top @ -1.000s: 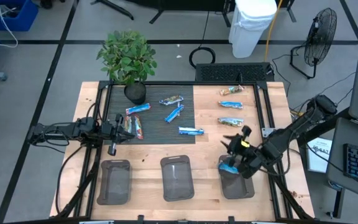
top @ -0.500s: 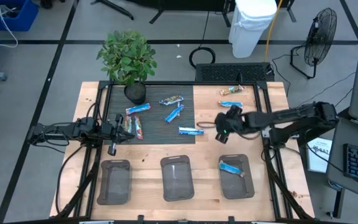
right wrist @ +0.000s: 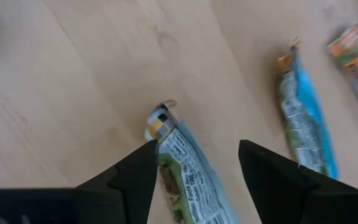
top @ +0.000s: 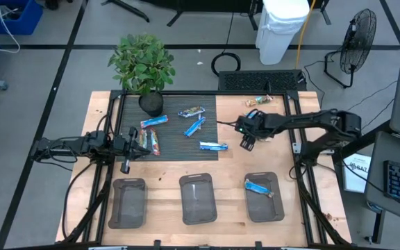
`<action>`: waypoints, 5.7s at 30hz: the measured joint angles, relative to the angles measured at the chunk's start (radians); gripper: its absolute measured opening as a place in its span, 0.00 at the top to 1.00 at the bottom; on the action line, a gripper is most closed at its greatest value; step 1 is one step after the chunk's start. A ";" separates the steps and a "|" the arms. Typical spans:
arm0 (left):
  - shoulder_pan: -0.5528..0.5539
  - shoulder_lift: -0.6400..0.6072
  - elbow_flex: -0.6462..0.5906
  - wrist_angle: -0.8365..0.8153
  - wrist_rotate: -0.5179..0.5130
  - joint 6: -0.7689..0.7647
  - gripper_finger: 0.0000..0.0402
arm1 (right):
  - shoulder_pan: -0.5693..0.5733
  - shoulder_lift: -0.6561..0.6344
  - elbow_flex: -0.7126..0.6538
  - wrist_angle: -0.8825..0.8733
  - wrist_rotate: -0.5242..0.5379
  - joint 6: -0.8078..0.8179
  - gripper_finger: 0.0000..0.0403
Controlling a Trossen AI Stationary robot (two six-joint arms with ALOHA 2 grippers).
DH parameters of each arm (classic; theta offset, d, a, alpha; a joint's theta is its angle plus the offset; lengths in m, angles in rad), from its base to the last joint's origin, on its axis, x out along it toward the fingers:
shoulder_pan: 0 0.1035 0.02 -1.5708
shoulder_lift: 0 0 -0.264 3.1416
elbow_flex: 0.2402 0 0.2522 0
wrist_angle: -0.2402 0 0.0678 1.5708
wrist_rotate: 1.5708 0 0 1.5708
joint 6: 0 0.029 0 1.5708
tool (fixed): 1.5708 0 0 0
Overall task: Pick and place Granola Bars by type
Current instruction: Put the yellow granola bar into the right black bin
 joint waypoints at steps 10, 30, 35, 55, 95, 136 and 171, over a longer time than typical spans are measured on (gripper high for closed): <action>0.000 0.000 0.000 0.000 0.000 0.000 0.94 | -0.022 0.043 0.000 0.047 -0.102 -0.013 0.47; 0.000 0.000 0.000 0.000 0.000 0.000 0.94 | -0.024 0.040 0.000 0.009 -0.101 0.039 0.89; 0.000 0.000 0.000 0.000 0.000 0.000 0.94 | -0.015 0.040 0.000 0.008 -0.102 0.018 0.98; 0.000 0.000 0.000 0.000 0.000 0.000 0.94 | 0.212 -0.182 -0.001 0.046 -0.069 0.071 1.00; 0.000 0.000 0.000 0.000 0.000 0.000 0.94 | 1.071 -0.542 0.045 0.603 0.035 -0.011 1.00; 0.000 0.000 0.000 0.000 0.000 0.000 0.94 | 1.020 0.117 0.539 -0.407 -0.131 0.841 1.00; 0.000 0.000 0.000 0.000 0.000 0.000 0.94 | 0.903 0.203 0.413 -0.442 -0.233 0.812 1.00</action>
